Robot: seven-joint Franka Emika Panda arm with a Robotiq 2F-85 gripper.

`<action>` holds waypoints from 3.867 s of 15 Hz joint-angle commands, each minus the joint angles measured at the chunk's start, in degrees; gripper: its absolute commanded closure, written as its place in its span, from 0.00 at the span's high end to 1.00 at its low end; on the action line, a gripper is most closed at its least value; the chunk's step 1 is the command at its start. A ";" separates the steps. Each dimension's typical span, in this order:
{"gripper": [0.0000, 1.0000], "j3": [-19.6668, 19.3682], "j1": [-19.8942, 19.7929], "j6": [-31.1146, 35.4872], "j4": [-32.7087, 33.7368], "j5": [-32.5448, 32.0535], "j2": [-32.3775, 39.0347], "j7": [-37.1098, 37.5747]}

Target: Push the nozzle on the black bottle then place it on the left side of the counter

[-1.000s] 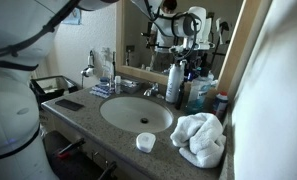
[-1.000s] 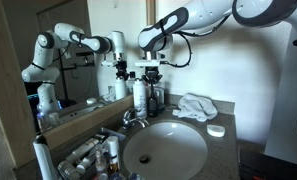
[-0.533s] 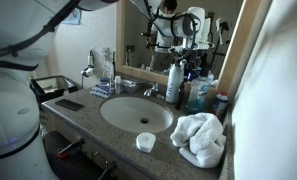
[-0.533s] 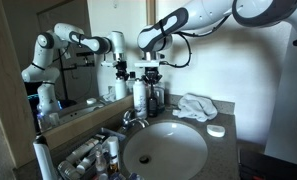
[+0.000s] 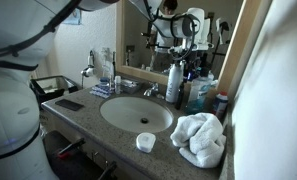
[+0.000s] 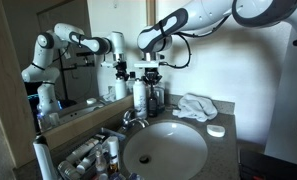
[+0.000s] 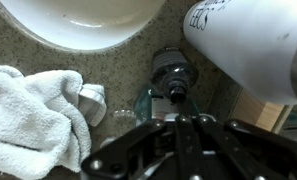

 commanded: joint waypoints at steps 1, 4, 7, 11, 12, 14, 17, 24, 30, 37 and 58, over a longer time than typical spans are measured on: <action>0.00 -0.09 0.11 2.99 -3.53 0.21 1.29 2.45; 0.00 -0.03 0.07 2.43 -2.52 0.22 0.38 3.09; 0.00 0.26 -0.07 1.35 -1.90 0.55 -0.52 2.71; 0.01 0.77 -0.10 0.12 -1.38 1.04 -1.33 1.76; 0.01 0.81 0.03 -0.13 -1.26 0.83 -1.56 1.66; 0.29 0.90 0.21 -0.37 -1.19 0.54 -1.88 1.68; 0.49 0.83 0.41 -0.46 -1.11 0.20 -2.27 2.03; 0.99 0.74 0.48 -0.42 -1.69 0.12 -3.14 2.12; 1.00 1.09 0.22 0.39 -3.80 1.05 -2.93 1.73; 0.58 0.94 0.33 1.01 -6.44 0.81 -2.92 1.81; 0.12 0.41 0.99 -0.09 -6.78 -0.84 -8.68 2.71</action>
